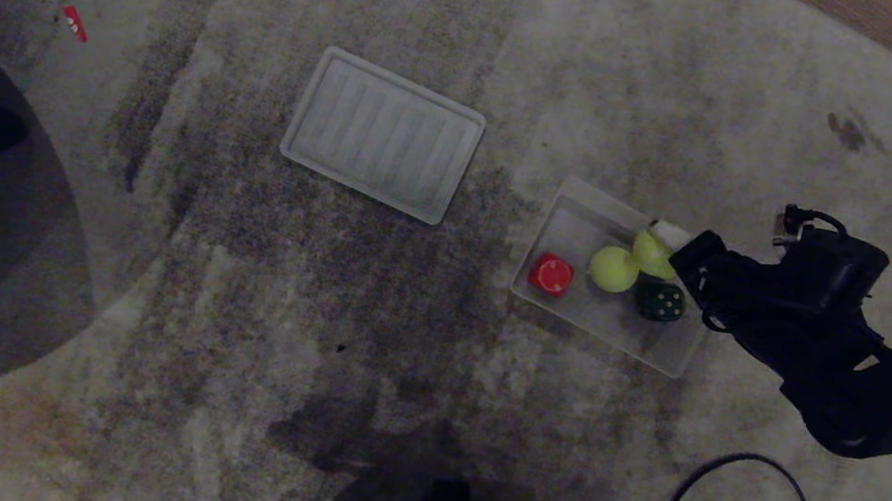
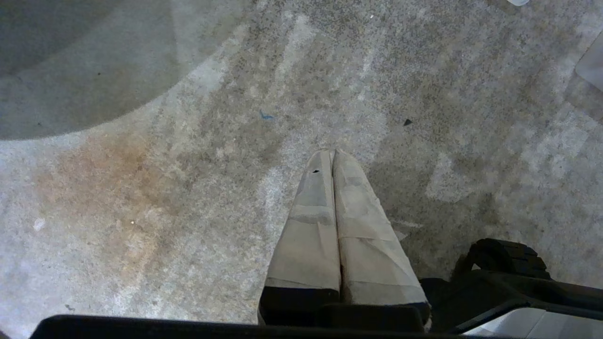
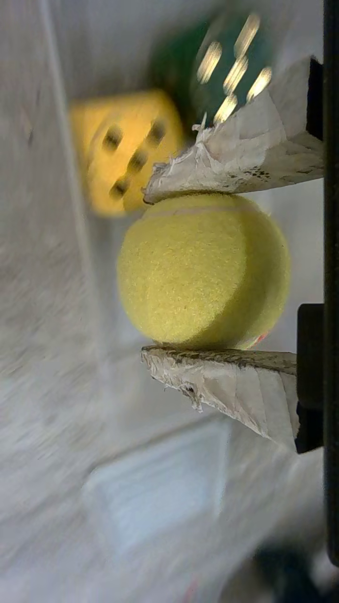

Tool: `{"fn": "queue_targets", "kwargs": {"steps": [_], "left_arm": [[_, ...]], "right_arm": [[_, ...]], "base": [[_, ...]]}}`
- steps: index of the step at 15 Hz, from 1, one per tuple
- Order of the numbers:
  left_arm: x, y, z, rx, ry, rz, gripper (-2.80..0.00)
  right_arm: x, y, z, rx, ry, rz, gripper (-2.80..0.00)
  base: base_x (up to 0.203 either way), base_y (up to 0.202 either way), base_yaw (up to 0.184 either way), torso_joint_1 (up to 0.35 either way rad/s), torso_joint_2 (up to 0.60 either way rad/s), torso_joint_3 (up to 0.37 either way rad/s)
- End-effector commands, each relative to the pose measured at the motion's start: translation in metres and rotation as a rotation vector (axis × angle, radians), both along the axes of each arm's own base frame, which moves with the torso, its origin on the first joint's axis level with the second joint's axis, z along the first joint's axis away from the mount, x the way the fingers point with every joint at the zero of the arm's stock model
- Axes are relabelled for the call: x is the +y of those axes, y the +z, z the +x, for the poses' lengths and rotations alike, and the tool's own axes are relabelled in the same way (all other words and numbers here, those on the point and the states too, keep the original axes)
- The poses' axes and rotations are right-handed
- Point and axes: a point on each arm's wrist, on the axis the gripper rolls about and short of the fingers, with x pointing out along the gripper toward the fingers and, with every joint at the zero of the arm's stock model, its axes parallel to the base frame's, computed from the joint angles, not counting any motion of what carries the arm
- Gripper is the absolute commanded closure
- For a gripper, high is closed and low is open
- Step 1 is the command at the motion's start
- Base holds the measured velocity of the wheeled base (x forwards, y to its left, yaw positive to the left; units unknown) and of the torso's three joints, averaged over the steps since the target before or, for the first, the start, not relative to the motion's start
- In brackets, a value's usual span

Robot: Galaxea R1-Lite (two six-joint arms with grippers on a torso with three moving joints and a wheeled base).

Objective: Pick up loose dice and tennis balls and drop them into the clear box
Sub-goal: Put the ball in the box

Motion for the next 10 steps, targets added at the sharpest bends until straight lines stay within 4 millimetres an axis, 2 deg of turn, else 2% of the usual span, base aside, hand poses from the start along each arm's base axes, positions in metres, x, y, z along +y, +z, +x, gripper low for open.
{"fn": "queue_targets", "kwargs": {"steps": [1, 6, 8, 10], "left_arm": [[0.0, 0.0, 0.0, 0.0, 0.001, -0.001, 0.0], [0.0, 0.0, 0.0, 0.001, 0.001, -0.001, 0.0], [0.0, 0.0, 0.0, 0.001, 0.001, -0.001, 0.0], [0.0, 0.0, 0.0, 0.001, 0.001, -0.001, 0.0]], "right_arm": [[0.007, -0.011, 0.008, 0.01, 0.052, 0.025, -2.8], [0.014, -0.007, 0.004, -0.019, 0.101, 0.019, -2.8], [0.013, -0.001, -0.006, -0.023, 0.108, 0.015, -2.8], [0.009, 0.004, -0.027, -0.018, 0.115, -0.015, -2.8]], "base": [[0.0, 0.0, 0.0, 0.0, 0.0, 0.0], [0.0, 0.0, 0.0, 0.0, 0.0, 0.0], [0.0, 0.0, 0.0, 0.0, 0.0, 0.0], [0.0, 0.0, 0.0, 0.0, 0.0, 0.0]]}}
